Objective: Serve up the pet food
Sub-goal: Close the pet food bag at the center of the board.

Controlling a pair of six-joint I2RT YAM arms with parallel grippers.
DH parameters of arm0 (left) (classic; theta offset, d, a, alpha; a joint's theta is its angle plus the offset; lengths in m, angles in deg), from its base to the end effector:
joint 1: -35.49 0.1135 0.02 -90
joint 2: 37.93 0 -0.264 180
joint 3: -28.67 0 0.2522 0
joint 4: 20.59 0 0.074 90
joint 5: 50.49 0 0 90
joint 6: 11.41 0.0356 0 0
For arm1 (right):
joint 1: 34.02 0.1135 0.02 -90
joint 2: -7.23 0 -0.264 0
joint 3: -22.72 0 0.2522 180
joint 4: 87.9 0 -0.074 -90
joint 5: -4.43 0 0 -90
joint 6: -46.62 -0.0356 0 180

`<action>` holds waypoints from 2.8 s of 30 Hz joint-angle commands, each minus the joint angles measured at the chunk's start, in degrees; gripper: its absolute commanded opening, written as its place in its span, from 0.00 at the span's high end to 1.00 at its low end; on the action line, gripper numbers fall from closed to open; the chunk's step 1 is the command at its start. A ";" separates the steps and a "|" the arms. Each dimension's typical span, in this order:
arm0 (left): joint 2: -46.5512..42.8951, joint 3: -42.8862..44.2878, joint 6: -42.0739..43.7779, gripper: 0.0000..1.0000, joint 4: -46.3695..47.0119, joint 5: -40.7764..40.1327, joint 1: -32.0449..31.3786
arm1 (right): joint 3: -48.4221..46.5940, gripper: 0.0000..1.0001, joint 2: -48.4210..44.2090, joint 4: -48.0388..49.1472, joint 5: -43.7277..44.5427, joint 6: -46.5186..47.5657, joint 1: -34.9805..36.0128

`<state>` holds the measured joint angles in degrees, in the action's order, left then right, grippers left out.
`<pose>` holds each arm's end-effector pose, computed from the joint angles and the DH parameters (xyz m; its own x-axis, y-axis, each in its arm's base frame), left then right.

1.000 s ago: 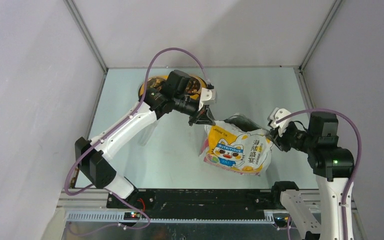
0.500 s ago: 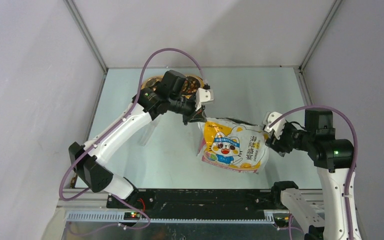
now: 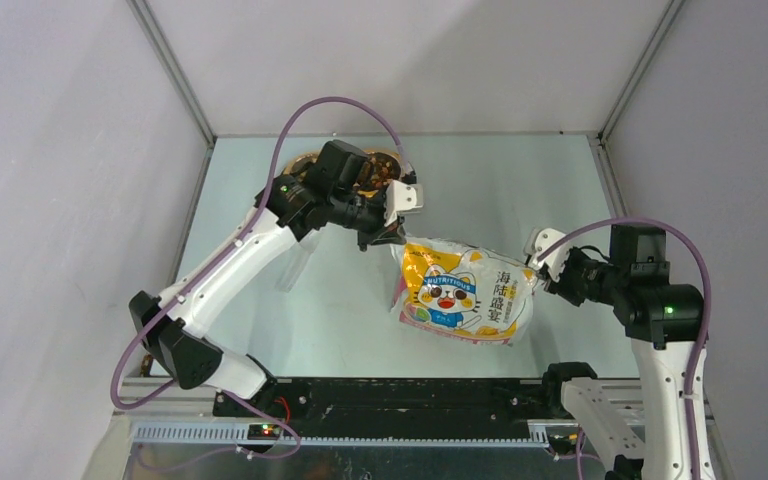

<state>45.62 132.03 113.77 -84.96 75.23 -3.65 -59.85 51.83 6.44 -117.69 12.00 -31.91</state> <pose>0.2203 -0.2061 0.3891 0.0363 0.5735 -0.8184 0.9961 0.0449 0.0757 0.1002 0.0226 0.3770 -0.0999 -0.7011 -0.7060 -0.8291 0.4510 -0.3306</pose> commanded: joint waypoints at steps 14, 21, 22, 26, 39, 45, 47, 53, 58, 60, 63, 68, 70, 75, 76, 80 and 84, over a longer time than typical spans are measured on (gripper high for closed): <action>-3.11 9.69 9.58 0.44 -10.14 -6.08 1.37 | 0.60 1.00 1.79 -7.41 -8.78 9.95 -8.35; 1.80 12.12 10.68 0.37 -10.23 -10.71 -5.30 | 0.67 1.00 0.81 -7.49 -8.24 8.69 -8.35; 2.33 12.62 10.65 0.37 -10.24 -11.17 -5.80 | 0.64 1.00 0.53 -7.39 -7.94 8.39 -8.35; 4.57 13.88 10.82 0.35 -11.46 -12.74 -8.13 | 0.45 1.00 0.07 -7.36 -7.36 7.83 -8.35; 8.00 13.94 8.50 0.79 -11.82 -15.54 -10.55 | 0.50 1.00 -0.78 -6.89 -7.32 6.98 -8.02; 7.45 14.05 7.86 1.00 -11.80 -16.68 -10.52 | 0.44 1.00 -0.74 -6.32 -6.91 6.69 -7.91; 6.95 13.91 7.07 1.00 -11.18 -17.79 -10.52 | 0.50 1.00 -0.66 -6.07 -6.72 6.50 -7.84; 4.98 14.52 3.93 0.81 -7.92 -20.13 -10.64 | 0.45 1.00 -0.40 -5.10 -6.29 5.78 -7.82; 6.33 16.75 3.05 0.48 -7.89 -17.43 -12.03 | 0.44 1.00 -0.63 -4.75 -6.00 5.11 -7.52; 7.36 17.46 3.10 0.46 -7.99 -17.20 -13.03 | 0.50 1.00 -0.72 -4.74 -5.82 4.96 -7.37; 9.23 18.69 3.24 0.46 -8.37 -16.09 -13.86 | 0.48 1.00 -0.89 -4.74 -5.57 4.73 -7.19; 11.21 20.79 3.56 0.44 -10.33 -13.03 -14.08 | 0.49 1.00 -1.30 -4.83 -5.08 4.66 -6.97; 11.62 20.72 3.79 0.45 -10.63 -12.97 -14.24 | 0.53 1.00 -1.35 -4.84 -5.18 4.65 -6.95; 12.34 20.60 4.14 0.60 -11.42 -13.09 -14.47 | 0.53 1.00 -1.21 -4.67 -5.32 4.50 -6.94; 12.45 20.61 4.27 0.67 -11.56 -13.16 -14.54 | 0.57 1.00 -1.19 -4.48 -5.28 4.49 -6.94; 12.62 20.70 4.54 0.95 -12.44 -13.64 -14.57 | 0.54 1.00 -1.03 -3.68 -4.61 4.21 -6.92; 12.40 20.79 4.62 1.00 -12.94 -16.82 -14.57 | 0.48 1.00 -0.68 -1.87 -2.33 3.57 -6.94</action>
<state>58.10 151.00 117.90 -97.53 61.14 -18.23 -59.18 51.20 1.79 -124.20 16.91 -38.82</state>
